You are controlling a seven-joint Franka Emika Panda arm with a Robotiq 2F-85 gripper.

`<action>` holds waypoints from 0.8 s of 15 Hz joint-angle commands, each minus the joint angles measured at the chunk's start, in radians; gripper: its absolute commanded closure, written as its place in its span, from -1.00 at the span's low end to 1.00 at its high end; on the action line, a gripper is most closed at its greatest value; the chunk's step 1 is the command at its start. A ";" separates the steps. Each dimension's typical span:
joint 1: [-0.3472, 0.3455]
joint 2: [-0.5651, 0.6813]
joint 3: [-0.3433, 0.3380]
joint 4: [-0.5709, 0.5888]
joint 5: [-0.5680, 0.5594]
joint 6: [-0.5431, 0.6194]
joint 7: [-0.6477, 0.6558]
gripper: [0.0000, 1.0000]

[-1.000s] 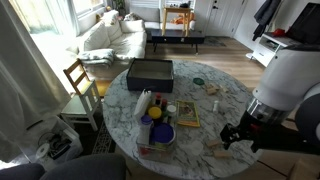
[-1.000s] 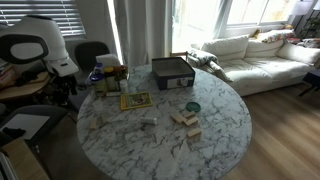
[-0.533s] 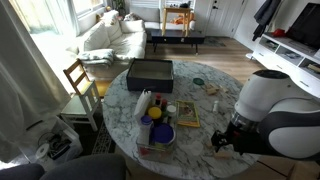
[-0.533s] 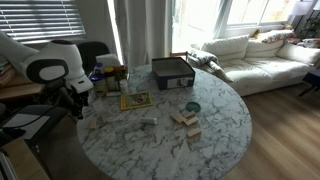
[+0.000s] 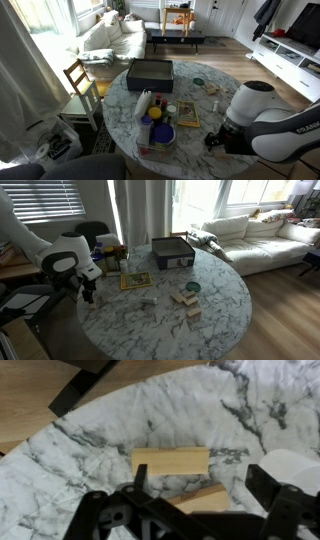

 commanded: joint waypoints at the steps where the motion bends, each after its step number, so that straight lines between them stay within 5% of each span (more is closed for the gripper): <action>1: 0.034 0.061 -0.044 0.022 0.000 0.023 -0.062 -1.00; 12: 0.055 0.086 -0.090 0.025 0.011 0.000 -0.198 -1.00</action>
